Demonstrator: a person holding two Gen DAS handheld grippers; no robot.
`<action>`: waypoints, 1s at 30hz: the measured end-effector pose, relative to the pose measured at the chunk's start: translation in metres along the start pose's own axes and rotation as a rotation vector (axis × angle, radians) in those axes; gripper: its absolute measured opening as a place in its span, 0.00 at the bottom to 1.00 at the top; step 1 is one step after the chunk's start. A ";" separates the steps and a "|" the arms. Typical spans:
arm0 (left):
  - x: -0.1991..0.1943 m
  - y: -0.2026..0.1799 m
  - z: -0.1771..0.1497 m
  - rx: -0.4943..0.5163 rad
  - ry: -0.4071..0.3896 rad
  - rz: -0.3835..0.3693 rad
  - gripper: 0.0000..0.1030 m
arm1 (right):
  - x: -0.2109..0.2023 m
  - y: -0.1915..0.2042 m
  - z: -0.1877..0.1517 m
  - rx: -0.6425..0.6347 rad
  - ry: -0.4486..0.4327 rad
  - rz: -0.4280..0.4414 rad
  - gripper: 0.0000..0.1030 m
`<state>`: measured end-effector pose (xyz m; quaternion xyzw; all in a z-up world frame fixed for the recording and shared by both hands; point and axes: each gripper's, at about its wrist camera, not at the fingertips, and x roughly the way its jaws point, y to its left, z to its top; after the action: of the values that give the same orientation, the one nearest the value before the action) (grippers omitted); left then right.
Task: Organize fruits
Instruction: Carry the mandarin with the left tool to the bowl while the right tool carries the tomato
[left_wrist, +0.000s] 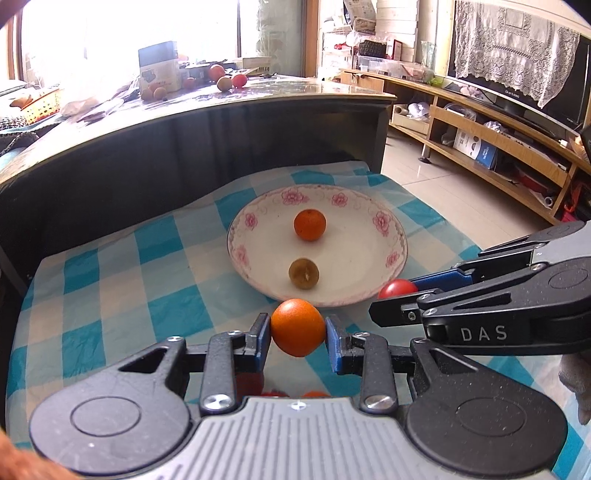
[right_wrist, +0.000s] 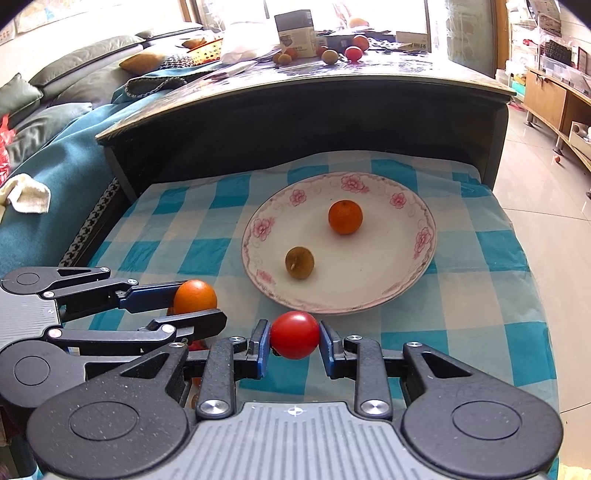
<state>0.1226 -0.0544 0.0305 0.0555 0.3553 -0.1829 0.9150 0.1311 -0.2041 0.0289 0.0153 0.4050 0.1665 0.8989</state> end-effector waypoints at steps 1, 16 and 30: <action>0.002 0.000 0.002 -0.004 -0.002 0.000 0.39 | 0.001 -0.002 0.002 0.002 -0.005 -0.006 0.22; 0.039 0.002 0.024 -0.002 -0.005 0.020 0.39 | 0.032 -0.026 0.024 0.024 -0.016 -0.038 0.23; 0.054 0.003 0.024 0.005 0.004 0.027 0.39 | 0.047 -0.034 0.025 0.017 -0.004 -0.039 0.25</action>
<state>0.1750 -0.0729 0.0120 0.0632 0.3556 -0.1713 0.9166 0.1885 -0.2191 0.0064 0.0152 0.4047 0.1455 0.9027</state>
